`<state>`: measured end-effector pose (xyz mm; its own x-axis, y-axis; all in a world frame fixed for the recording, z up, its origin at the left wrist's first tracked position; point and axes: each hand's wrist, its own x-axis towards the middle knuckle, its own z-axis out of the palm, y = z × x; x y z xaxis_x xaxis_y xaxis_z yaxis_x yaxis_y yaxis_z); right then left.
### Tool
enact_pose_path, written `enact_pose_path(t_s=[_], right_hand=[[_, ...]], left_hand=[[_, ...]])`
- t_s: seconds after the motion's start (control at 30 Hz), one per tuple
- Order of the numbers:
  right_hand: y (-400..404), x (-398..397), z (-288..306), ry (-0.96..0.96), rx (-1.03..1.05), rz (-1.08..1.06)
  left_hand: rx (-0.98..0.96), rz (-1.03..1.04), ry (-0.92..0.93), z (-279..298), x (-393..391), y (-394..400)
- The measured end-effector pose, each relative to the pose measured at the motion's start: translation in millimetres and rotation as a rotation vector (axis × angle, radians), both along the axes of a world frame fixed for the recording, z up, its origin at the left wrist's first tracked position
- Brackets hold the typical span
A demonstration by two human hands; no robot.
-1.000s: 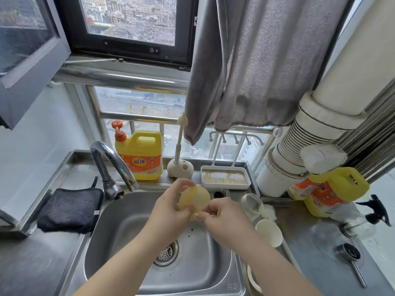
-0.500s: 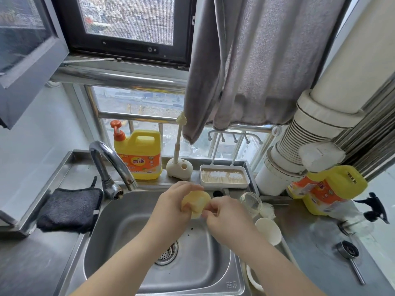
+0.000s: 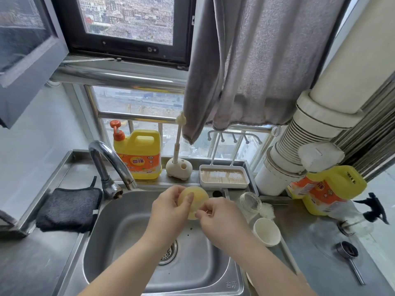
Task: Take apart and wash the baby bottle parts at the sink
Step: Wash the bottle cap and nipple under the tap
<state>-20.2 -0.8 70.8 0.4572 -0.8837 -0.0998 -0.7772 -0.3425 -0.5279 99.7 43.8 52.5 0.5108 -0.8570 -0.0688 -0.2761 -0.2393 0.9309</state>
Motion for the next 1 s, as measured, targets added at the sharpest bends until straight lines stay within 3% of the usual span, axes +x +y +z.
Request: enact_pose_path(t_s=[0.13, 0.37, 0.53, 0.67, 0.83, 1.0], right_hand=[[-3, -3, 0, 0.011, 0.019, -0.023], [-11, -9, 11, 0.112, -0.176, -0.121], [0, -6, 1, 0.060, -0.049, -0.032], [-10, -12, 9, 0.045, -0.086, -0.143], [2, -8, -2, 0.048, -0.088, -0.024], [-5, -12, -16, -0.102, 0.162, -0.013]], left_hand=[[0.059, -0.110, 0.029, -1, -2, 0], [0.026, -0.192, -0.064, 9, 4, -1], [-0.008, -0.106, -0.008, 5, 7, -3], [0.008, -0.163, -0.025, 3, 3, -1], [-0.001, -0.082, 0.033, 2, 10, -9], [0.030, -0.019, 0.101, -9, 9, -7]])
